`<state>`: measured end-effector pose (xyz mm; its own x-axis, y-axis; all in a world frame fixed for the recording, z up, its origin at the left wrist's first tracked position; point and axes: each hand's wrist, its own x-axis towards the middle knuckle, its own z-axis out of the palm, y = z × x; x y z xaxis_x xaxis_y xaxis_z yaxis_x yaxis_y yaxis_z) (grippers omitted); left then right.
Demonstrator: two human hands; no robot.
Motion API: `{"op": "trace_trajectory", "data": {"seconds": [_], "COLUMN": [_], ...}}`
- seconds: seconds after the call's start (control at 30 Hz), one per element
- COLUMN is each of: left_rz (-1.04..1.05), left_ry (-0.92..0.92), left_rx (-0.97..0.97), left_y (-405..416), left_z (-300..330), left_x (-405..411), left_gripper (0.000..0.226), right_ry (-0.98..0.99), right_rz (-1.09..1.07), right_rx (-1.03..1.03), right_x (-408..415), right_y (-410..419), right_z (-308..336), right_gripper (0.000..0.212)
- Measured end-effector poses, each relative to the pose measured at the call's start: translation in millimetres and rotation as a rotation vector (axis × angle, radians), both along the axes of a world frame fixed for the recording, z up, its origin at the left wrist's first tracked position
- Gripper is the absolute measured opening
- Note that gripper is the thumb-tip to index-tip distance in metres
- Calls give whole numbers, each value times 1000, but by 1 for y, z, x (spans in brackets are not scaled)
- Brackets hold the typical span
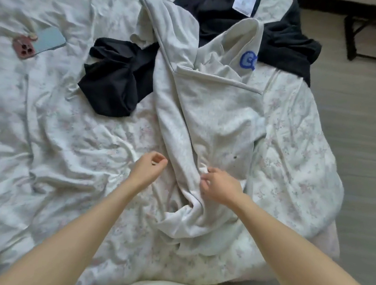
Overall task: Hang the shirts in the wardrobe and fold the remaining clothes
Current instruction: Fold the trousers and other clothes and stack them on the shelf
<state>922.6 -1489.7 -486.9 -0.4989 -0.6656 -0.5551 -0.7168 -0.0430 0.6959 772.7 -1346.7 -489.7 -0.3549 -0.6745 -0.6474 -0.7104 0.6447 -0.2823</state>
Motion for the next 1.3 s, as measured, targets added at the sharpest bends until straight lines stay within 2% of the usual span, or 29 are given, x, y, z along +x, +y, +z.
{"op": "trace_trajectory", "data": {"seconds": [0.17, 0.27, 0.33, 0.43, 0.57, 0.63, 0.73, 0.8, 0.93, 1.03, 1.13, 1.3], "left_rz": [-138, -270, -375, -533, -727, -802, -777, -838, -1004, -1069, -1004, -1045], "left_ry": [-6, -11, -16, -97, -266, -305, -140, -56, -82, -123, -160, -144], "left_rx": [-208, -417, -532, -596, -626, -688, -756, -776, -844, -875, -855, -830], "left_y": [-41, -72, -91, -118, -144, -143, -129, -117, -95, -79, -69, -35], "left_z": [2, 7, 9, 8, -1, -8, -12, -11, -3, 8, 22, 58], "left_x": [-50, -91, -116, -146, -182, -199, -213, -210, -181, -155, -137, -101], "left_gripper": [34, 41, 50, 69, 85, 82, 53, 35, 15, 19, 23, 17], "right_ry": [171, 202, 252, 279, 191, 125, 134, 199, 424, 524, 563, 392], "right_rz": [-114, -148, -133, -136, -226, -267, -144, -25, 184, 193, 218, 129], "right_rx": [-249, -326, -306, -240, -157, -106, -40, -29, 0, -30, -97, -305], "right_x": [-43, -79, -106, -144, -185, -199, -205, -200, -182, -168, -157, -120], "right_y": [-39, -70, -88, -107, -127, -132, -125, -109, -61, -25, -7, 20], "right_z": [12, 16, 17, 12, -1, -6, -10, -13, -12, -6, 5, 54], "right_gripper": [26, 40, 51, 67, 81, 83, 74, 68, 35, 28, 31, 20]}}
